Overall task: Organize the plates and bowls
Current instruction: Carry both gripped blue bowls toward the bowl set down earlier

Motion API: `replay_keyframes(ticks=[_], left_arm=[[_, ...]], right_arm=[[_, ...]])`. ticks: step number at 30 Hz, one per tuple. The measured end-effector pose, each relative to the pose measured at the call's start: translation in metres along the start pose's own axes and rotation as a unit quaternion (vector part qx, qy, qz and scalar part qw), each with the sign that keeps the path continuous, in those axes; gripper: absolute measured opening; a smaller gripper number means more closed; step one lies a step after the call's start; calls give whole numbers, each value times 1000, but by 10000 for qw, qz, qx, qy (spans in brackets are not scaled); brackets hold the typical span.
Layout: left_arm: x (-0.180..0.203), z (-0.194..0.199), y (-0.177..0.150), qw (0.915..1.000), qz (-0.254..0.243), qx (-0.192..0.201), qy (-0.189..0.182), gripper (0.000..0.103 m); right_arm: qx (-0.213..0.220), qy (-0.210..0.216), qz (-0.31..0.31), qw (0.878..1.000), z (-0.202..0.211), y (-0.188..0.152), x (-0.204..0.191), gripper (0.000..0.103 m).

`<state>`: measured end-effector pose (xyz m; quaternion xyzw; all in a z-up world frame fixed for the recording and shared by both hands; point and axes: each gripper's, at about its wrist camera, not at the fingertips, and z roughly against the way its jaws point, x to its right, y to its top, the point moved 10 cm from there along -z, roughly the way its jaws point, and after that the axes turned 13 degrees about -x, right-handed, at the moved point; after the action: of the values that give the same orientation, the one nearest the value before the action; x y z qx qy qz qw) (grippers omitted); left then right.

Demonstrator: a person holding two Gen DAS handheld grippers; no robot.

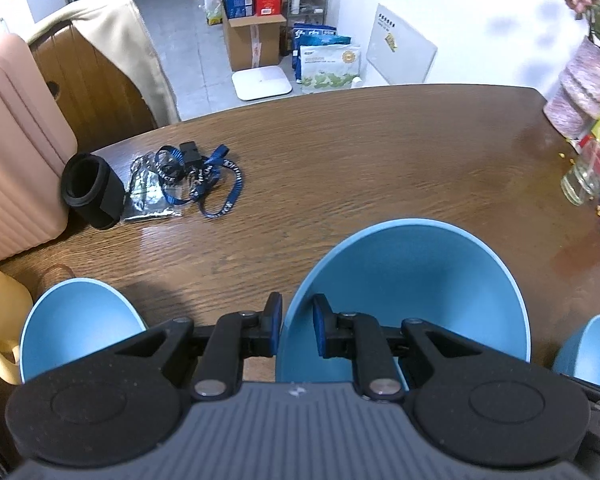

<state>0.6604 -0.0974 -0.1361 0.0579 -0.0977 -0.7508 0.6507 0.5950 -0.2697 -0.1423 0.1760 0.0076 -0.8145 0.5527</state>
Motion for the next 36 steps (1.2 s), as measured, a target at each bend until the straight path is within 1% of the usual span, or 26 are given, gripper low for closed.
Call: replay_keyframes(ticks=[21,36], left_arm=[[59,36,-39,9991,-365,191,-128,17],[113,47,-62,9969,-714,229,-216,17]], right_arm=[[304,-86,-304,9990,53,-31,55,6],[492,-141,-642,9966,81,-50,101,6]])
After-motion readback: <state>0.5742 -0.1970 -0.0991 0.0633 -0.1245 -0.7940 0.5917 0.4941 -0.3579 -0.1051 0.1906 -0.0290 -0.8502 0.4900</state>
